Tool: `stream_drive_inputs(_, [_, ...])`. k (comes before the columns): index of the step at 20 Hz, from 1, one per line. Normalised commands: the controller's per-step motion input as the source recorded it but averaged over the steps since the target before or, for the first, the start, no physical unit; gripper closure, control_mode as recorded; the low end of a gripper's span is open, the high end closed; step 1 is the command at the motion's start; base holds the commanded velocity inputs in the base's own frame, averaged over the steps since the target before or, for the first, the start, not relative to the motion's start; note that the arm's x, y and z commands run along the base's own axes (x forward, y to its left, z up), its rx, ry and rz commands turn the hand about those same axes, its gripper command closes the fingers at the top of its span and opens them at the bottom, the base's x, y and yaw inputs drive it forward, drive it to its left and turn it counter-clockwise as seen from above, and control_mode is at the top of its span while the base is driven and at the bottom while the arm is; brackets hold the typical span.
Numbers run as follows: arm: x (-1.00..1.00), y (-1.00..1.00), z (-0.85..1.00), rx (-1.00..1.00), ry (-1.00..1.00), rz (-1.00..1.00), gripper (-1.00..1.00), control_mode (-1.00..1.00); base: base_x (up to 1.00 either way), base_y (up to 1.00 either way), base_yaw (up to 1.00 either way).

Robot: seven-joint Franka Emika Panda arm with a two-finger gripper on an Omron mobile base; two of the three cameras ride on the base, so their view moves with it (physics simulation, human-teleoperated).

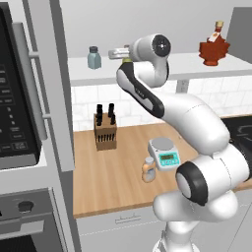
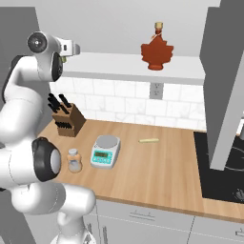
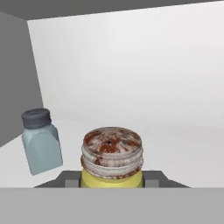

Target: Put the shaker and condiment bottle from the counter next to their counterparts in the cabinet.

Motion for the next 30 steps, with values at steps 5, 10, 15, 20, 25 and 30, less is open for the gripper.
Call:
stream_drive_inputs(5, [0.31,0.00,0.00,0.00,0.00,0.00,1.00,-1.00,0.00,0.00,0.00])
stream_drive_inputs(10, [0.22,0.08,-0.18,0.00,0.01,-0.01,1.00,-1.00,0.00,0.00,0.00])
stream_drive_inputs(15, [0.07,0.09,-0.29,0.00,0.01,0.00,1.00,-1.00,0.00,0.00,0.00])
stream_drive_inputs(20, [0.17,0.00,0.00,0.00,0.00,0.00,1.00,-1.00,0.00,0.00,0.00])
stream_drive_inputs(25, [0.27,0.00,0.00,0.00,0.00,-0.01,1.00,-1.00,0.00,0.00,0.00])
stream_drive_inputs(30, [0.31,0.00,0.00,0.00,0.00,-0.01,1.00,-1.00,0.00,0.00,0.00])
